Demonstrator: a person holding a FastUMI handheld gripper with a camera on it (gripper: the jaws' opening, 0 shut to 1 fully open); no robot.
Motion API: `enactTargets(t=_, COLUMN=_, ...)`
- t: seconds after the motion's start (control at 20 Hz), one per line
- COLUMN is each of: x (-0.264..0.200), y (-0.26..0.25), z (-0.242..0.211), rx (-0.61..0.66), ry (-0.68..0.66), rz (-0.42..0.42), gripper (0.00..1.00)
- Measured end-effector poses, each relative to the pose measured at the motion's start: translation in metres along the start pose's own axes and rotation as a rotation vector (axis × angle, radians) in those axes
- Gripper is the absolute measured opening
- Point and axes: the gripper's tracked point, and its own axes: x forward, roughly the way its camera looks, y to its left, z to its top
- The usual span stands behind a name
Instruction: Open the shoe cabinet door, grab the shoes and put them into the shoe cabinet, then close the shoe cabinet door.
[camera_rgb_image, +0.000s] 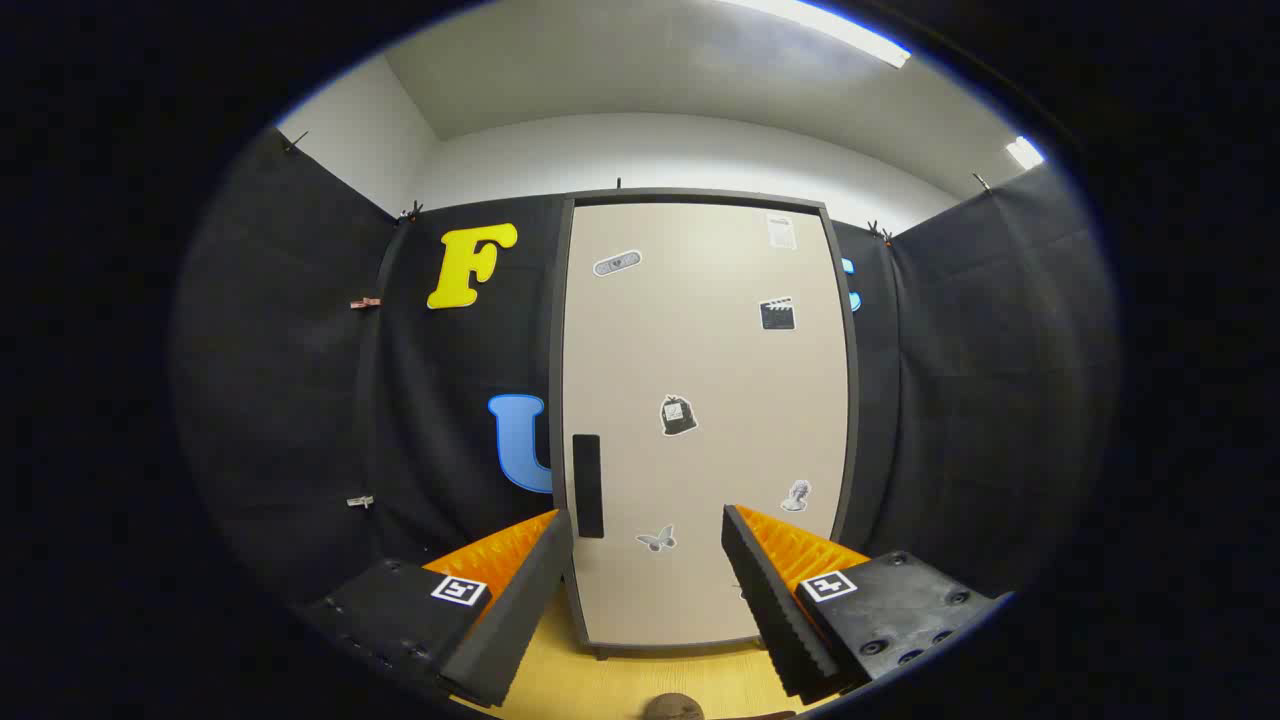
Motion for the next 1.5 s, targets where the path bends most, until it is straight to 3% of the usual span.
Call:
enactTargets(t=0.9, x=0.012, y=0.012, z=-0.013, rx=0.013, ry=0.036, rz=0.016, gripper=0.97)
enactTargets(t=1.5, x=0.083, y=0.057, z=-0.038, rx=0.055, ry=0.090, rz=0.047, gripper=0.97)
